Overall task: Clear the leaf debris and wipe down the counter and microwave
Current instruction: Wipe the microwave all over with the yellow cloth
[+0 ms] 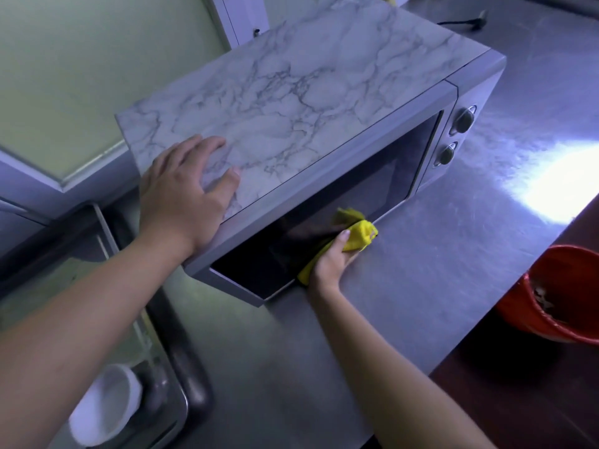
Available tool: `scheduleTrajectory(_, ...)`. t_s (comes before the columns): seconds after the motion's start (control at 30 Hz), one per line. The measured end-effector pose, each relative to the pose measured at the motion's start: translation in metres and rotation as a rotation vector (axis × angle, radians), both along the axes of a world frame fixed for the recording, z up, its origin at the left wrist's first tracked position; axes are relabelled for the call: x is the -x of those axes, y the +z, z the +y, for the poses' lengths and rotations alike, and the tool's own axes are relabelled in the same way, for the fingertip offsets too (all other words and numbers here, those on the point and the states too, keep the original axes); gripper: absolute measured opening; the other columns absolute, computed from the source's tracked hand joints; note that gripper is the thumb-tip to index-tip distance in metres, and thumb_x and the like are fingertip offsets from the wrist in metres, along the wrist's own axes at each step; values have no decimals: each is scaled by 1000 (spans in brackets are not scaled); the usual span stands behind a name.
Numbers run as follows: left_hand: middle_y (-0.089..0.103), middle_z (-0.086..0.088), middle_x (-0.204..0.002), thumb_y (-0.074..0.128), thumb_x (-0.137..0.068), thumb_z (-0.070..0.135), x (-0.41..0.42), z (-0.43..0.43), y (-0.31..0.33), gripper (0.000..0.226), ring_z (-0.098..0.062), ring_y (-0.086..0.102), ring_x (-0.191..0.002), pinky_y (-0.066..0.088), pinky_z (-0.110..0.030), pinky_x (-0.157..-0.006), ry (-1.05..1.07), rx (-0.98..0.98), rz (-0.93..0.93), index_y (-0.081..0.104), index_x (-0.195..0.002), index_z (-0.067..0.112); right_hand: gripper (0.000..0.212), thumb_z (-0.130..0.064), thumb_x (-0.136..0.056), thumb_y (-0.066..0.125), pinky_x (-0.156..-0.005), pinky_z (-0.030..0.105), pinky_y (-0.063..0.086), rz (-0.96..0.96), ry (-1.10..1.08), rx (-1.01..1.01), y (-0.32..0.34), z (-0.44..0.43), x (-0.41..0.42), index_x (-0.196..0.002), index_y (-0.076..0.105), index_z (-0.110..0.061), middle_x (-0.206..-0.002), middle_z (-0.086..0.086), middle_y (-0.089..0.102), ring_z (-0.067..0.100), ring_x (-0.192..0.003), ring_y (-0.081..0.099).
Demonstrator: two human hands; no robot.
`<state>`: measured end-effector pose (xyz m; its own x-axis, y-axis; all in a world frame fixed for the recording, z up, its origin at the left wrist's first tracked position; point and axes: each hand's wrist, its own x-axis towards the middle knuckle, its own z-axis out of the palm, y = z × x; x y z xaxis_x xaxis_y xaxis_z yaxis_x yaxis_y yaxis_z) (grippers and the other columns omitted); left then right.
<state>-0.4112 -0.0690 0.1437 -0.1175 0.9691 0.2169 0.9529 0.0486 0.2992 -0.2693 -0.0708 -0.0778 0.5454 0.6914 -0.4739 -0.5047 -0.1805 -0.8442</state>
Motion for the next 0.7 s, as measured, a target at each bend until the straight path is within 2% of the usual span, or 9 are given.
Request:
scheduleTrajectory(0.13, 43, 7, -153, 38, -86, 62, 4, 2, -3, 58, -17, 31, -143, 23, -45, -119, -7, -7, -10, 49, -139, 39, 62, -43, -104, 42, -123, 41, 20, 181, 104, 123, 16, -58, 61, -159, 15, -31, -162, -7, 25, 14, -146, 30)
scheduleTrajectory(0.3, 47, 9, -150, 42, -85, 63, 7, 5, -5, 59, -15, 35, -141, 25, -42, -119, -7, -23, -47, 52, -136, 38, 65, -50, -103, 39, -120, 48, 28, 355, 220, 246, 43, -94, 93, -158, 4, -43, -164, -13, 13, 17, -146, 30)
scheduleTrajectory(0.4, 48, 10, -149, 44, -84, 63, 7, 5, -5, 58, -16, 37, -140, 26, -42, -118, 0, -34, -70, 53, -136, 38, 65, -53, -104, 34, -120, 37, 20, 353, 347, 288, 56, -113, 101, -157, -2, -43, -165, -14, 8, 15, -147, 26)
scheduleTrajectory(0.47, 48, 10, -149, 45, -84, 63, 6, 4, -4, 58, -17, 37, -139, 26, -42, -118, 11, -41, -81, 54, -136, 38, 62, -52, -104, 32, -120, 36, 19, 368, 447, 260, 62, -128, 102, -156, -2, -46, -164, -12, 12, 14, -147, 25)
scheduleTrajectory(0.5, 48, 10, -149, 45, -84, 63, 5, 3, -4, 58, -18, 36, -139, 26, -41, -118, 16, -41, -86, 54, -136, 38, 60, -50, -105, 33, -120, 38, 20, 399, 494, 235, 63, -136, 101, -156, 1, -46, -163, -9, 17, 14, -145, 27)
scheduleTrajectory(0.57, 47, 11, -149, 45, -84, 62, 4, 2, -3, 58, -18, 36, -139, 26, -41, -118, 16, -32, -91, 53, -136, 38, 53, -46, -105, 40, -119, 43, 29, 518, 554, 238, 63, -150, 88, -155, 22, -39, -157, -2, 37, 18, -139, 40)
scheduleTrajectory(0.63, 46, 10, -150, 45, -85, 62, 3, 2, -2, 58, -19, 35, -140, 25, -40, -118, 17, -20, -96, 53, -137, 37, 49, -48, -100, 50, -111, 49, 42, 746, 592, 297, 68, -156, 55, -141, 51, -21, -136, 9, 62, 26, -123, 59)
scheduleTrajectory(0.7, 46, 11, -150, 45, -86, 61, 2, 2, 0, 56, -19, 34, -140, 24, -39, -119, 27, -4, -77, 52, -137, 38, 53, -49, -92, 56, -108, 52, 44, 904, 668, 264, 73, -157, 11, -127, 66, -10, -123, 15, 69, 32, -113, 66)
